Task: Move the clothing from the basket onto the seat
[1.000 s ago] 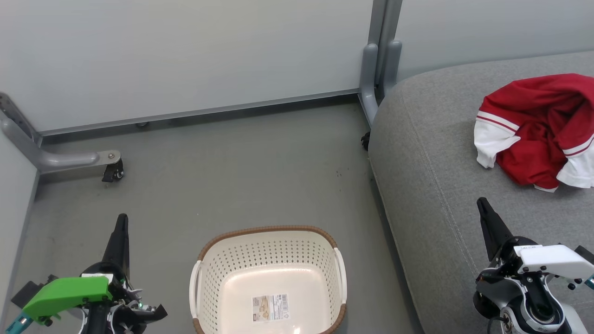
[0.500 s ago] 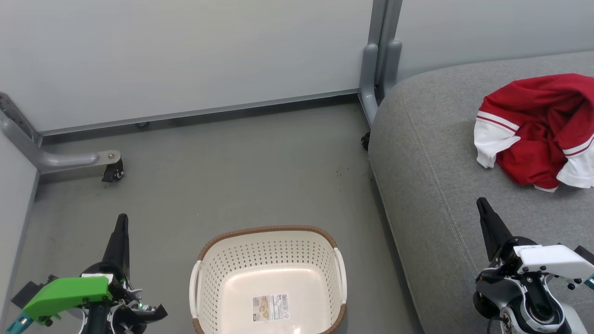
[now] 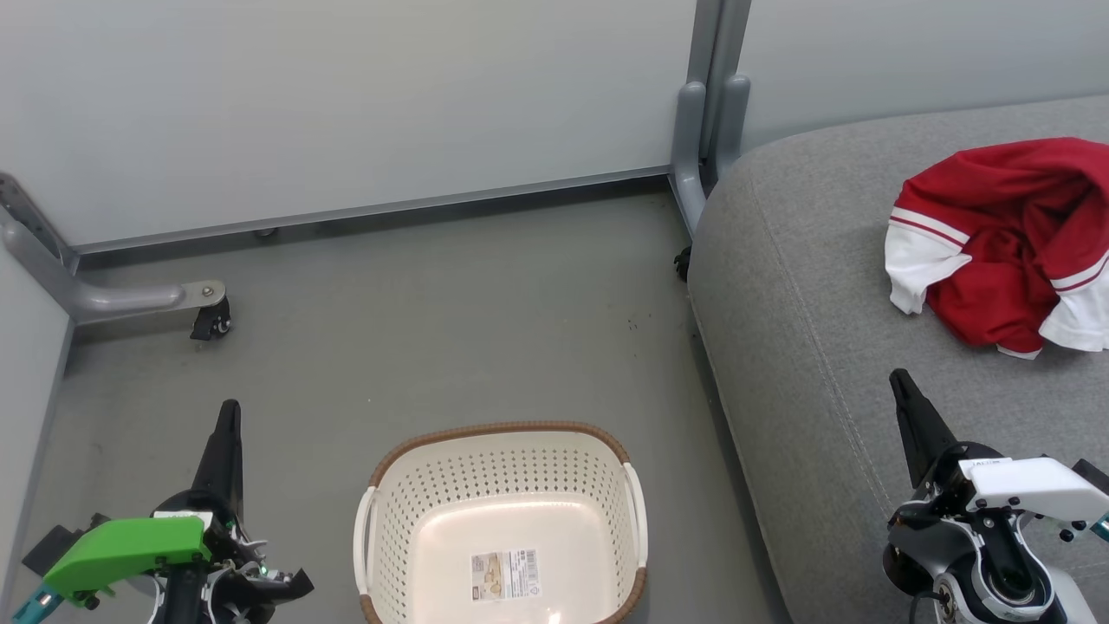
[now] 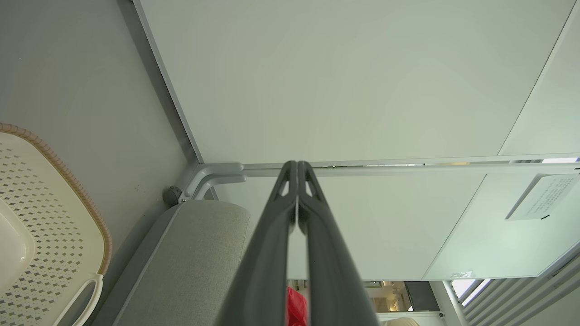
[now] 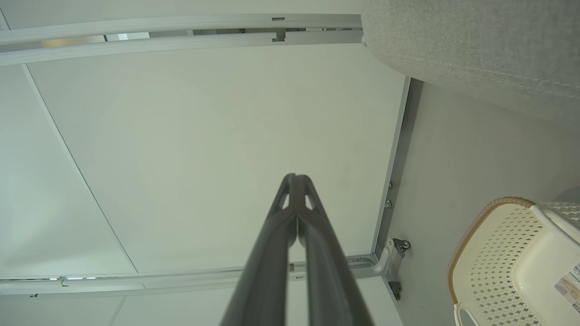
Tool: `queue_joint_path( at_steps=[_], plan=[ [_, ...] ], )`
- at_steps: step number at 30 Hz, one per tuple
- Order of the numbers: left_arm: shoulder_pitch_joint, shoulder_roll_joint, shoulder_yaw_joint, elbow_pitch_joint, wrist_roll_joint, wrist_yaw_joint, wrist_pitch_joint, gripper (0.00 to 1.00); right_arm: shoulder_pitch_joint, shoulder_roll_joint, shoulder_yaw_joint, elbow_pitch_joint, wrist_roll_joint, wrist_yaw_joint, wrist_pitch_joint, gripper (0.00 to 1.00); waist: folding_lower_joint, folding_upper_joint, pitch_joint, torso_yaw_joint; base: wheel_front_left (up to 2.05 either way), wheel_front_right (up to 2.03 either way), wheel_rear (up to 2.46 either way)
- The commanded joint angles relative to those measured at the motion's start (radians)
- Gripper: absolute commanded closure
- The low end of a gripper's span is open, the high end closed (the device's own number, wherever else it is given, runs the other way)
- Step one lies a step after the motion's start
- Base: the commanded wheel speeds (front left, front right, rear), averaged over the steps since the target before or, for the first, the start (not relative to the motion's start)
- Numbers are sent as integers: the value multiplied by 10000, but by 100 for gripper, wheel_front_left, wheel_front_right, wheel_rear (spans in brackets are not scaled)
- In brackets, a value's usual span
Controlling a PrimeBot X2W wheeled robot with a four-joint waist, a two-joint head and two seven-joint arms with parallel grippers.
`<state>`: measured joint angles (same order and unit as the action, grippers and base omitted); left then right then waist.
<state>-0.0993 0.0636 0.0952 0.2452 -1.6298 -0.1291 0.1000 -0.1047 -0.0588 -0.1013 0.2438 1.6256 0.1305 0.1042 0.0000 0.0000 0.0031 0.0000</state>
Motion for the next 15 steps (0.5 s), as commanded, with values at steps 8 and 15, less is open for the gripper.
queue_joint_path(
  at_steps=[8, 15],
  plan=[
    [-178, -6, 54, 11, 58, -49, 35, 100, -65, -5, -34, 21, -57, 4, 40, 100, 0, 0, 0, 0, 0, 0, 0],
    [-181, -10, 72, 11, 70, -49, 42, 100, -66, 4, -42, 22, -72, 4, 48, 100, 0, 0, 0, 0, 0, 0, 0]
  ],
)
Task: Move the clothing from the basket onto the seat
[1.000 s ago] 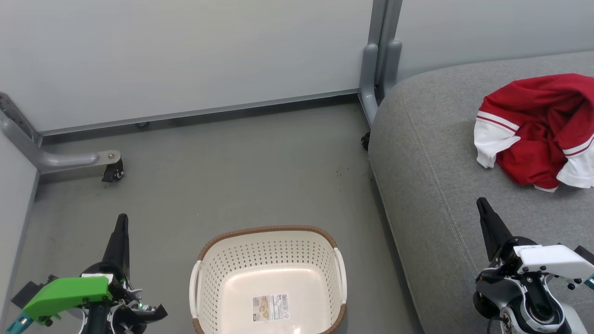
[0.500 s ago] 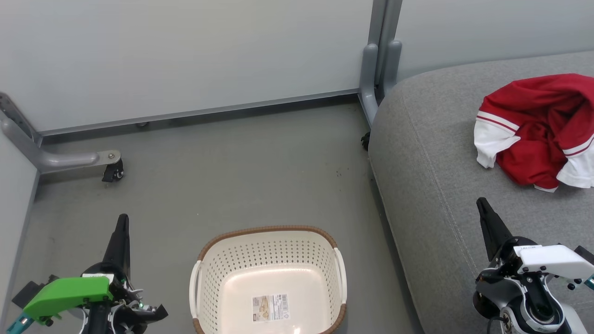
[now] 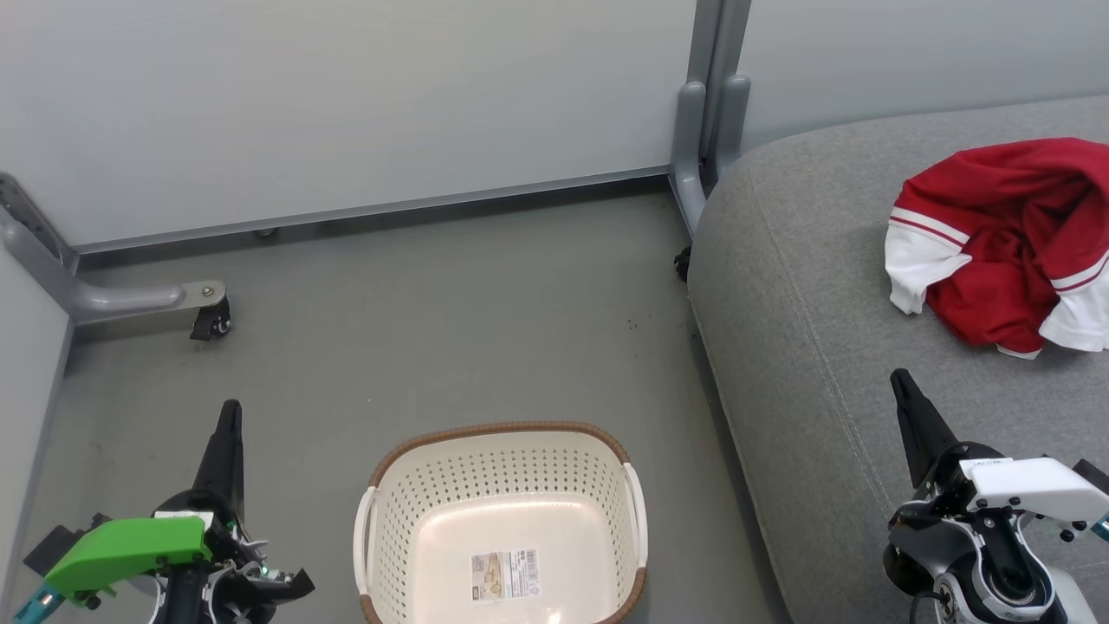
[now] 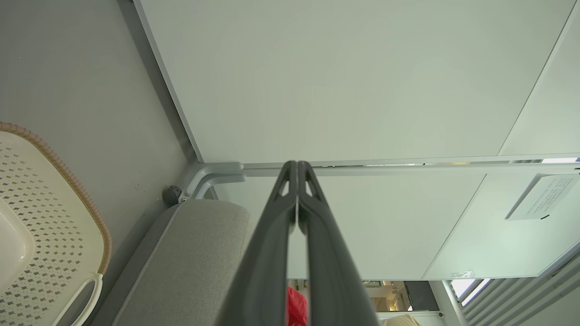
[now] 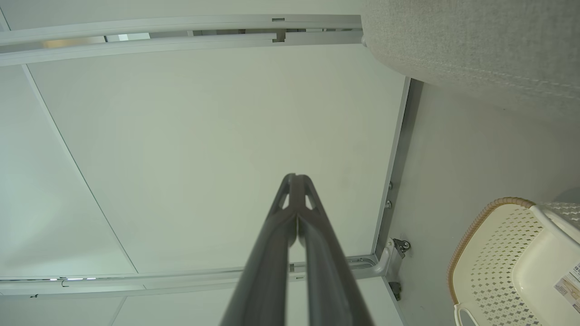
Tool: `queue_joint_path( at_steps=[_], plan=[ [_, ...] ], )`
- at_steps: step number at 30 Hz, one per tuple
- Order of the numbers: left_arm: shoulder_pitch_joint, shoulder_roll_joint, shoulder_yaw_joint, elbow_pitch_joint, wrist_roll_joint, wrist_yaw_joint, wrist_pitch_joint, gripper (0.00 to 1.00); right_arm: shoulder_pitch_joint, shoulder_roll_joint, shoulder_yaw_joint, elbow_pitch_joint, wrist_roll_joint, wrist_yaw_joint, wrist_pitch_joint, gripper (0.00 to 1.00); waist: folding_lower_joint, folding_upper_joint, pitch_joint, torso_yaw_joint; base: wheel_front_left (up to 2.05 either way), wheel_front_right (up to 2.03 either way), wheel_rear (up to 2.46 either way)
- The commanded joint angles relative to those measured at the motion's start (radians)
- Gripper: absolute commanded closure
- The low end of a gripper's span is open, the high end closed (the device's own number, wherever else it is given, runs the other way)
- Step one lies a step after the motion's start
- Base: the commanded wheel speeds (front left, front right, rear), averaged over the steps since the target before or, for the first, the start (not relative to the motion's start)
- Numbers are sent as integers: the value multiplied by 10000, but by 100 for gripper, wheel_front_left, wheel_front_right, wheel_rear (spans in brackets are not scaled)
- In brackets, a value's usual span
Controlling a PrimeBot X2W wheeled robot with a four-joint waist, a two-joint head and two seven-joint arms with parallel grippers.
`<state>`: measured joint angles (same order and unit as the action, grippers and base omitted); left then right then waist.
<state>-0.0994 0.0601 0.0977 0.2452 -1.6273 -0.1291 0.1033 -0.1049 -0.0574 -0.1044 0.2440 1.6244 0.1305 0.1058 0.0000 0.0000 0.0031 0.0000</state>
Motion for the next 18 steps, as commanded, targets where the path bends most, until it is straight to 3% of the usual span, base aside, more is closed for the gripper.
queue_joint_path(
  at_steps=[1, 18],
  plan=[
    [-180, 22, 49, 11, 48, -49, 13, 100, -64, -7, -13, 21, -63, 4, 35, 100, 0, 0, 0, 0, 0, 0, 0],
    [-185, 4, 83, 12, 85, -49, 48, 100, -67, 6, -39, 21, -78, 4, 51, 100, 0, 0, 0, 0, 0, 0, 0]
  ],
)
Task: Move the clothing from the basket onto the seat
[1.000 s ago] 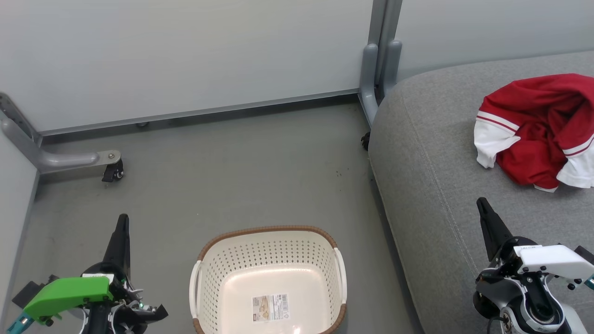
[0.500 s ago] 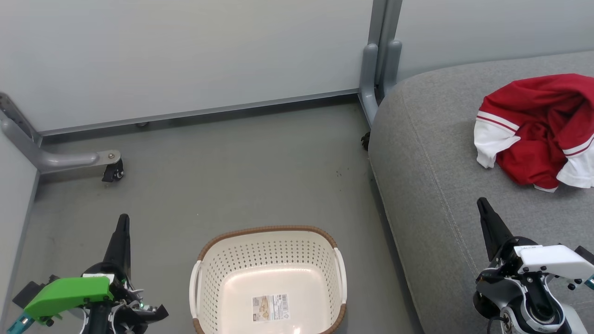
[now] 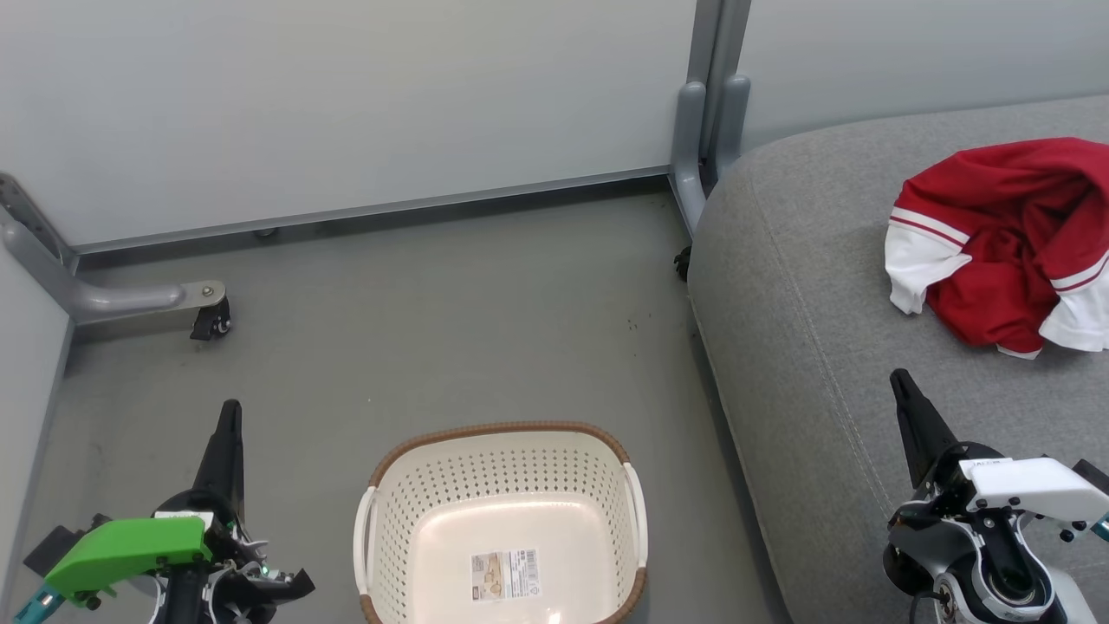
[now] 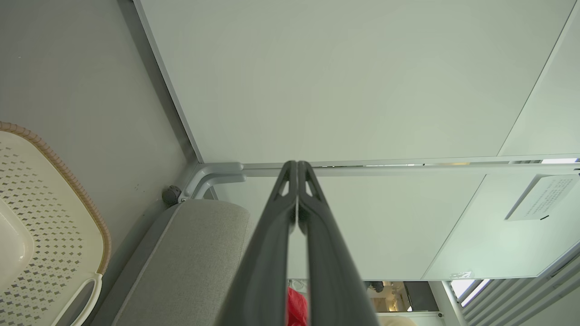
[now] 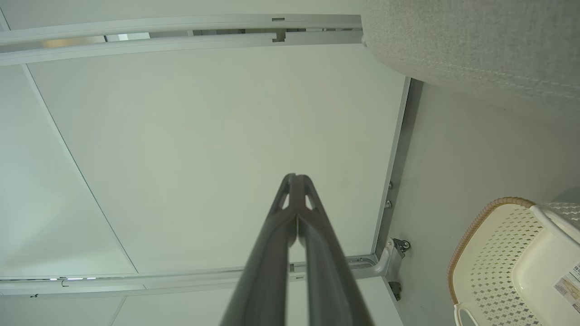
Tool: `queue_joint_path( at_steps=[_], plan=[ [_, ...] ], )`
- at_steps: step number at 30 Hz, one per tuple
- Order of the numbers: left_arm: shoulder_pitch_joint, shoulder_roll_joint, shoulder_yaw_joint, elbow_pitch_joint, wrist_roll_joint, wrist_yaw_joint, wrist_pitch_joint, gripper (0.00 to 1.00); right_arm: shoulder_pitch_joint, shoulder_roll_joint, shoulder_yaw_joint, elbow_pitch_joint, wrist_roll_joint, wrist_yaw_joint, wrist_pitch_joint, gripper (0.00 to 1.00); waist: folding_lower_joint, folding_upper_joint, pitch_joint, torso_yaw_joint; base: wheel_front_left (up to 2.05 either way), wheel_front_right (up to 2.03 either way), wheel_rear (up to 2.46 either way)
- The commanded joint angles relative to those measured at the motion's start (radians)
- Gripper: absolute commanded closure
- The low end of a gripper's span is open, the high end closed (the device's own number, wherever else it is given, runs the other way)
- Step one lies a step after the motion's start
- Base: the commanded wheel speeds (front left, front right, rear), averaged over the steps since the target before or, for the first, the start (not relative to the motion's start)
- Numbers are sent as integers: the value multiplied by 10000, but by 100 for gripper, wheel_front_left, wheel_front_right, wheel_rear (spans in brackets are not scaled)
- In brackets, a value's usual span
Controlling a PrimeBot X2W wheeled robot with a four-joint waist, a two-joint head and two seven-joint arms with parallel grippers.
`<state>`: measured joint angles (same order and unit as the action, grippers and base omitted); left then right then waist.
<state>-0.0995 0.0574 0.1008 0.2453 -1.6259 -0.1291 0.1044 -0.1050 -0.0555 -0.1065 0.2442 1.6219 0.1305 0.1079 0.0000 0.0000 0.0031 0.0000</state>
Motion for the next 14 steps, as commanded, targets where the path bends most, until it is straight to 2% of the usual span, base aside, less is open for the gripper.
queue_joint_path(
  at_steps=[1, 14],
  plan=[
    [-183, 30, 55, 12, 74, -49, 38, 100, -67, -13, -19, 19, -52, 4, 29, 100, 0, 0, 0, 0, 0, 0, 0],
    [-187, 14, 75, 12, 100, -49, 59, 100, -68, -6, -30, 21, -71, 4, 48, 100, 0, 0, 0, 0, 0, 0, 0]
  ],
)
